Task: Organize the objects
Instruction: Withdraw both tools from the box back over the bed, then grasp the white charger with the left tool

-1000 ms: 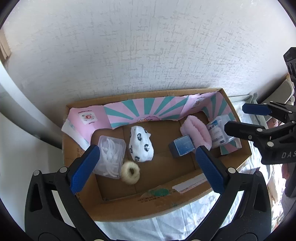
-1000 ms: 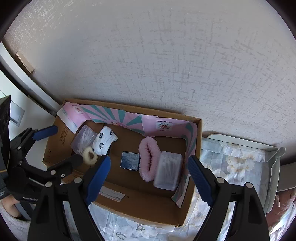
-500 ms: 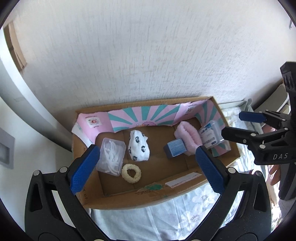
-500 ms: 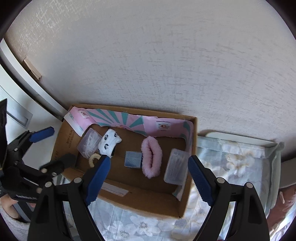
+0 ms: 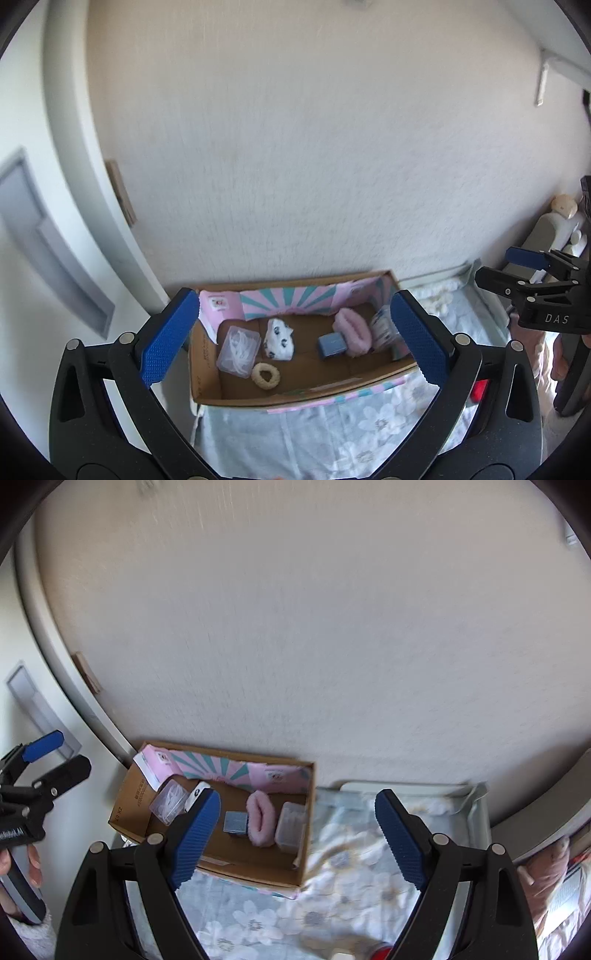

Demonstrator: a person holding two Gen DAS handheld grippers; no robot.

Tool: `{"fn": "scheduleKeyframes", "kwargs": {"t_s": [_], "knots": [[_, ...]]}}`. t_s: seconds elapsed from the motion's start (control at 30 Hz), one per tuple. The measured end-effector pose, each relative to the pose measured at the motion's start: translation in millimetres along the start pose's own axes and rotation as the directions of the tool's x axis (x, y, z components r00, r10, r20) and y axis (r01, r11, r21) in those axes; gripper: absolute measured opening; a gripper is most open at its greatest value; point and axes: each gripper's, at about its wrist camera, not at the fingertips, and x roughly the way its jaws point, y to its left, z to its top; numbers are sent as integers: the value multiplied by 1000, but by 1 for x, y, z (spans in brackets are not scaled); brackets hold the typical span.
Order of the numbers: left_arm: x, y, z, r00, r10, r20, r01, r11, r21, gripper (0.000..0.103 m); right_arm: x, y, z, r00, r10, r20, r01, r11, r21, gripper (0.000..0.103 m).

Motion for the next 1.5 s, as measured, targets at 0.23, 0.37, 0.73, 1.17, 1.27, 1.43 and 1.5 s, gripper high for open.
{"fn": "scheduleKeyframes", "kwargs": {"t_s": [0.23,0.37,0.73,1.17,1.27,1.43,1.5], "knots": [[-52,-35,-29,994,9,106,-5,999,-40,103,-61,-26,-32,992,0,125,-2,1000,14,83],[-67,-57,-54,993,8,122,0,998,-65,103,-84,-38,-57,986,9,166,-14,999,31,83],[-77,-116,-90,995,-6,102,9,1000,-25,103,-105,-62,-96,977,81,199,-77,997,-24,83],[53,-205,-205,954,-256,-158,284,939,195,103,-100,-103,-128,976,166,138,-153,983,-99,83],[79,-222,-234,949,-246,-197,285,938,197,99,-91,-113,-137,979,173,106,-162,981,-107,83],[110,-230,-257,945,-221,-241,263,952,156,90,-76,-125,-150,982,177,66,-169,979,-113,83],[117,-231,-261,949,-211,-232,248,958,142,88,-70,-129,-153,985,170,38,-164,979,-123,83]]}}
